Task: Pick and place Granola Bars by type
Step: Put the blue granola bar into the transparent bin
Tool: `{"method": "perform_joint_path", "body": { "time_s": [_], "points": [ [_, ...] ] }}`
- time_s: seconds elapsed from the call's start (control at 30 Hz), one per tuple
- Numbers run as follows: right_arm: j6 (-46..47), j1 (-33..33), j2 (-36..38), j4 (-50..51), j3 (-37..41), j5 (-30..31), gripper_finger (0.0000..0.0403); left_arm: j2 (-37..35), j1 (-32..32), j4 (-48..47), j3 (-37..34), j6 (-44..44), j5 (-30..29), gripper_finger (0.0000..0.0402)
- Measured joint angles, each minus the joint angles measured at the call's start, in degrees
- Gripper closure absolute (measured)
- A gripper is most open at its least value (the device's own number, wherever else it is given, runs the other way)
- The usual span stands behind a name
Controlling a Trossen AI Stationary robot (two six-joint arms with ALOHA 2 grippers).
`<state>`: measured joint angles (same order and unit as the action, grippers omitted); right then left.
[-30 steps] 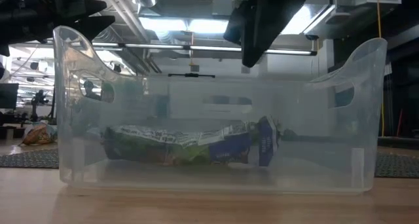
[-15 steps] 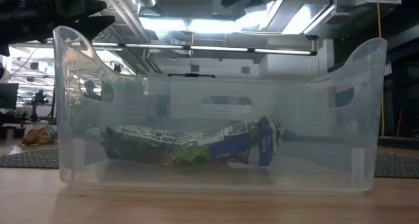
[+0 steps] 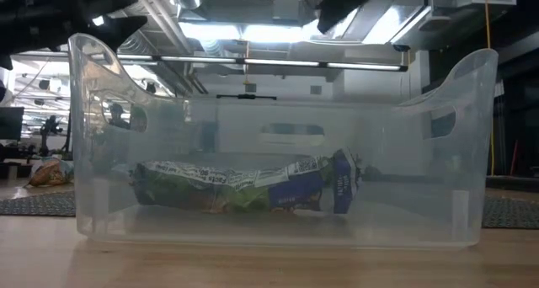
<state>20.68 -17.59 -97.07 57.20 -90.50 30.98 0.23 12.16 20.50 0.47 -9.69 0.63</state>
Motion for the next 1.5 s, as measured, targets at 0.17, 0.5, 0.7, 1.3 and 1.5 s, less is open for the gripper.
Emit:
{"method": "perform_joint_path", "body": {
  "time_s": [0.17,0.5,0.7,1.3,1.5],
  "points": [
    [-1.8,2.3,11.8,-13.3,15.9,-1.5,0.0234,0.0,0.0,4.5,0.0,-15.5,2.8,0.0183],
    [-16.0,13.1,38.5,-43.4,42.5,-23.5,0.0234,2.3,-1.6,-5.4,10.5,-25.0,14.4,0.0197],
    [-28.3,23.9,45.9,-42.8,45.3,-33.1,0.0234,17.3,-7.3,-24.5,26.1,-26.8,11.6,0.0212],
    [-45.3,48.4,47.2,-44.5,45.3,-55.0,0.0234,68.3,-35.1,-38.4,52.0,-63.7,9.6,0.0238],
    [-46.5,52.8,46.2,-46.8,45.3,-59.6,0.0234,74.2,-46.6,-38.3,53.3,-84.9,-2.3,0.0247]
  ]
}}
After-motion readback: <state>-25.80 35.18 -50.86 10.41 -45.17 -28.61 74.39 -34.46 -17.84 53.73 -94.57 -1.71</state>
